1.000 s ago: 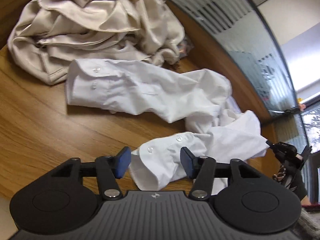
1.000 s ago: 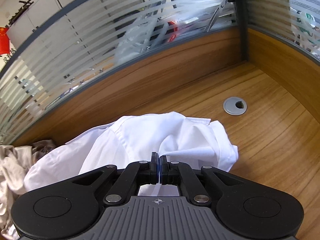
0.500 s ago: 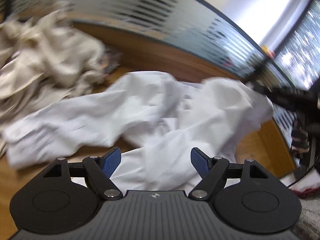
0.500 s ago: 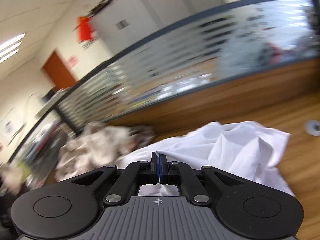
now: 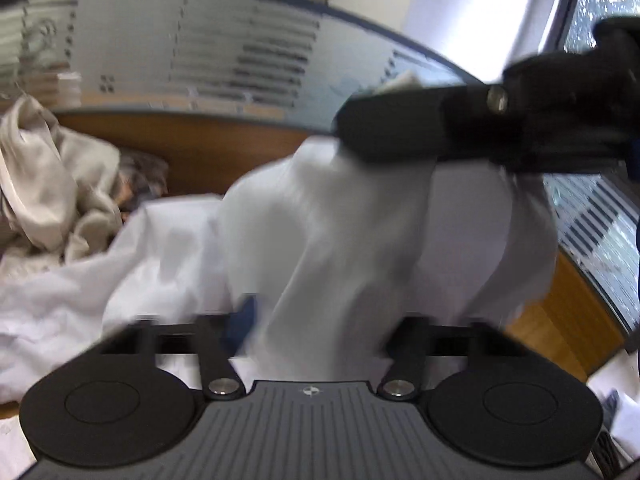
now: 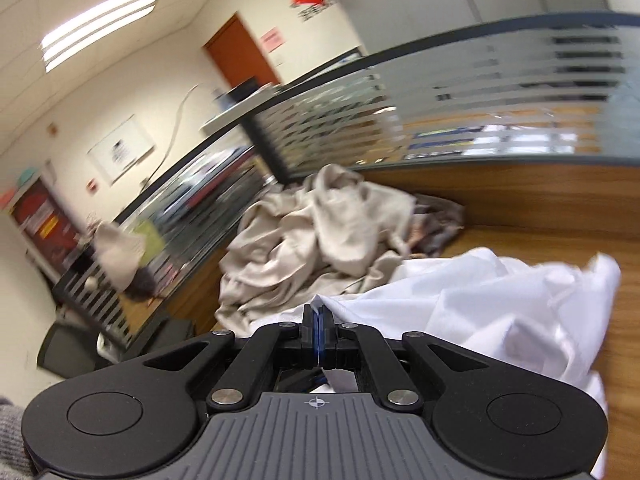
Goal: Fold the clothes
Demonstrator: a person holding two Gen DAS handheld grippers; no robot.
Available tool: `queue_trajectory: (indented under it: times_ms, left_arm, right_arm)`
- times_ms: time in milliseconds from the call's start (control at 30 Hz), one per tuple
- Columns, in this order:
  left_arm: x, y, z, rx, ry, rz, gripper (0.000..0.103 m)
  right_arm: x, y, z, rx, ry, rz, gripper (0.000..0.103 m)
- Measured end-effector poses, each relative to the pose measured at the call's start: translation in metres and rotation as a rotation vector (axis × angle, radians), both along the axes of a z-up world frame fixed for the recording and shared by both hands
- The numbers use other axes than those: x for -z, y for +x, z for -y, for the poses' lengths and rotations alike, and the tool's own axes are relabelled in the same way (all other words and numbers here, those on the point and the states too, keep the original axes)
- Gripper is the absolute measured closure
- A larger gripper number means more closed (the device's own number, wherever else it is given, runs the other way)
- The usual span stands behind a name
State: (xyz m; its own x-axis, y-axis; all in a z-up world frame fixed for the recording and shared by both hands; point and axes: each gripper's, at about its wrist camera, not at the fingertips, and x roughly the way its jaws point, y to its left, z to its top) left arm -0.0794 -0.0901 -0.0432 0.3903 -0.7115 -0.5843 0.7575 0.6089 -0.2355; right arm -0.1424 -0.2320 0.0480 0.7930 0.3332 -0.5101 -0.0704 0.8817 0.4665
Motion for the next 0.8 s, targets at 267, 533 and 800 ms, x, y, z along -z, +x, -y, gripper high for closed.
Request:
queue_trajectory:
  times_ms: [267,533,800]
  left_arm:
    - [-0.010,0.028,-0.055,-0.290,-0.014,-0.015,0.099]
    - [-0.006,0.031,-0.111,-0.441,0.040,-0.087,0.099]
    - [-0.011,0.010,-0.131,-0.508,0.031,-0.103,0.099]
  right_arm:
    - [-0.008,-0.014,0.010,-0.104,-0.059,-0.033,0.090]
    - [0.006,-0.043,0.075,0.025,-0.052,-0.099,0.071]
    - [0.059,0.019,0.104,-0.089,-0.171,-0.148,0.053]
